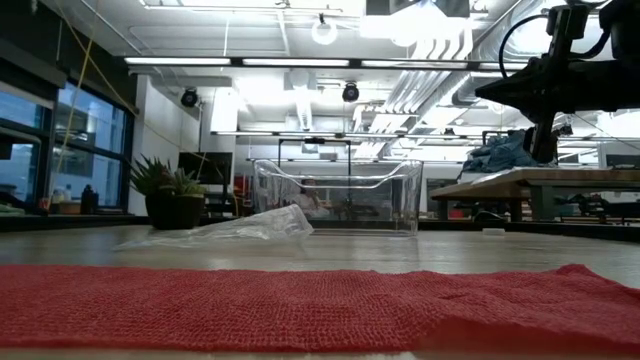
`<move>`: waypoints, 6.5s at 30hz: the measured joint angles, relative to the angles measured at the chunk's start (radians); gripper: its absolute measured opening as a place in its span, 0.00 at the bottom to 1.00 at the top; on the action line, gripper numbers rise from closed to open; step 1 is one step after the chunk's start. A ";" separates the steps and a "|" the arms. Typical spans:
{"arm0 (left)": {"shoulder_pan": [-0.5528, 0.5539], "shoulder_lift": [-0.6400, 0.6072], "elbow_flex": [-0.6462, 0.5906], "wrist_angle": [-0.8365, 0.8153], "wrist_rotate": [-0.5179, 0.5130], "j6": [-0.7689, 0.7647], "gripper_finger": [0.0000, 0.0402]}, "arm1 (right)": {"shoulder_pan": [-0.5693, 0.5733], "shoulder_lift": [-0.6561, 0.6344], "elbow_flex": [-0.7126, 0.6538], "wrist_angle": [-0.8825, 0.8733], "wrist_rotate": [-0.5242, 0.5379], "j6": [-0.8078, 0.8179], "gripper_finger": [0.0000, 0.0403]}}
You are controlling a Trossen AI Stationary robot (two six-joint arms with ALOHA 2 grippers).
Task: Roll bandage
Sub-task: Move the red bandage to the center of the table, then move the transparent zip bag to the top right of the table
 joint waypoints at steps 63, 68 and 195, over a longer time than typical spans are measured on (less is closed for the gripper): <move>0.045 -0.073 -0.001 -0.070 -0.119 0.207 0.06 | 0.513 1.457 1.042 -0.599 -0.382 0.293 0.00; 0.045 -0.072 -0.001 -0.055 -0.214 0.214 0.06 | 0.514 1.533 1.130 -0.688 -0.350 0.378 0.00; 0.217 -0.156 0.000 -0.271 -0.295 0.368 0.06 | -0.037 0.665 1.132 -1.597 0.436 0.310 0.00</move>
